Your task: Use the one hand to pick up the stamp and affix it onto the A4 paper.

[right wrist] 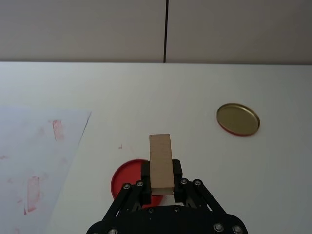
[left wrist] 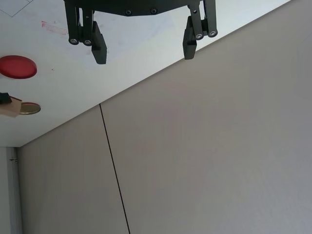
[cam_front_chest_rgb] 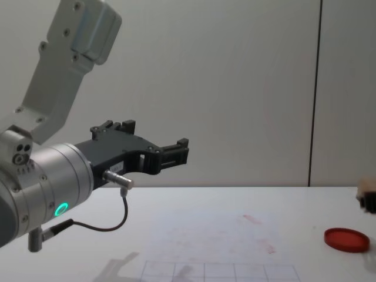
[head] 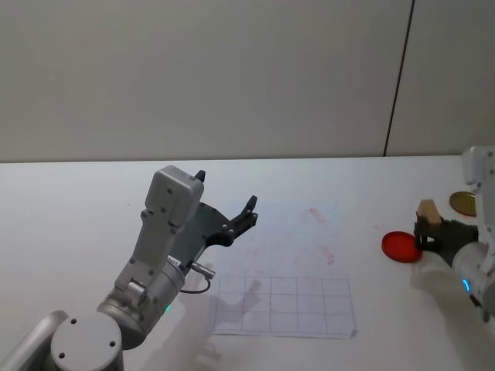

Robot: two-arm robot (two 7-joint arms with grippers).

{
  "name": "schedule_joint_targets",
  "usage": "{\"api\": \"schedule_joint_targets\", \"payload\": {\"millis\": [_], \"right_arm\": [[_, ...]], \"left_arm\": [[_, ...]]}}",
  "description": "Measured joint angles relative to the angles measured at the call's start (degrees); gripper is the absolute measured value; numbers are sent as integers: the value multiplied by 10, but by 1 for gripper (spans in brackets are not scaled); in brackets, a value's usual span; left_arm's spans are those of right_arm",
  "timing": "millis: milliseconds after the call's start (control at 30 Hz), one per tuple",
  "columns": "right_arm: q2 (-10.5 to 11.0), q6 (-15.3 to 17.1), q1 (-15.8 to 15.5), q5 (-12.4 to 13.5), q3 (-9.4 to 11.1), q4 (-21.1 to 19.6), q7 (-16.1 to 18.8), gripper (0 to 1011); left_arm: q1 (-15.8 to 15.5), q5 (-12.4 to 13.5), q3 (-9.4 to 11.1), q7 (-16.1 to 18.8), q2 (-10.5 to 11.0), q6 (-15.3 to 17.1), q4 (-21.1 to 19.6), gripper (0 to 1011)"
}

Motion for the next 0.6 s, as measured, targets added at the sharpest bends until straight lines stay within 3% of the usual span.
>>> {"api": "schedule_joint_targets", "payload": {"millis": [600], "right_arm": [[-4, -13, 1, -7, -3, 41, 32, 224]], "left_arm": [[0, 0, 0, 0, 0, 0, 0, 993]]}}
